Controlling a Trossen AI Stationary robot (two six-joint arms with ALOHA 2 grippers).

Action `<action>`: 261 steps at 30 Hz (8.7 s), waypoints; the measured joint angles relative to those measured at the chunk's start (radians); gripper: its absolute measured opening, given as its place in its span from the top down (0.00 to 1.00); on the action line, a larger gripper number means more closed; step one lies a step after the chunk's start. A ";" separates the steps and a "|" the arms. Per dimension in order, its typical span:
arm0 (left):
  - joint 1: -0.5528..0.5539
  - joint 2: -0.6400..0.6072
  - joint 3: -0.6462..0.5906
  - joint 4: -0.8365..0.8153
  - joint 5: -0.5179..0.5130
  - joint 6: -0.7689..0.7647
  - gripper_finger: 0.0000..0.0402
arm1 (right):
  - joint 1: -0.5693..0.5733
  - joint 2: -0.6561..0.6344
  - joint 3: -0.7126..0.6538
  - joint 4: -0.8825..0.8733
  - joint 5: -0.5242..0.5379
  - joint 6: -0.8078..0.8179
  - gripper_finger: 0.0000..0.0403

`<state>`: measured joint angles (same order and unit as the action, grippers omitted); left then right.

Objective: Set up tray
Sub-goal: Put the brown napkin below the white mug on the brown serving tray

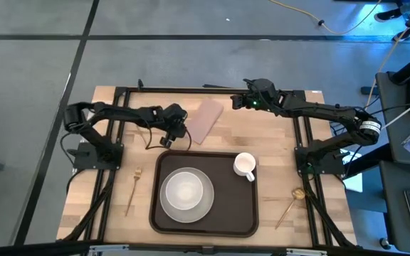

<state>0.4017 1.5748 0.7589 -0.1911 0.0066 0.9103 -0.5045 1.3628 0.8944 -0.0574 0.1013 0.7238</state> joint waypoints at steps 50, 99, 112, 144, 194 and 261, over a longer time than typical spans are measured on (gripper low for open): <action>-0.024 0.061 0.022 -0.011 0.137 -0.219 0.99 | 0.002 0.154 0.000 0.000 -0.236 0.156 0.73; -0.365 -0.126 0.734 -0.273 0.112 -1.121 0.99 | 0.811 -0.629 0.019 -0.338 0.276 -0.048 0.73; -0.511 0.061 0.734 -0.017 -0.090 -1.320 0.99 | 0.811 -0.642 0.018 -0.370 0.036 -0.076 0.73; -0.748 0.185 0.734 0.322 -0.515 -1.492 0.99 | 0.811 -0.642 0.018 -0.514 -0.051 -0.081 0.73; -0.828 0.353 0.734 0.206 -0.615 -1.981 0.99 | 0.811 -0.641 0.018 -0.594 -0.051 -0.081 0.73; -0.740 0.430 0.734 0.072 -0.022 -1.104 0.48 | 0.811 -0.579 0.018 -0.620 0.007 -0.071 0.73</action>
<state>-0.3382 2.0052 1.4929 -0.1188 -0.0157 -0.1936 0.3061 0.7834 0.9123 -0.6769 0.1086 0.6527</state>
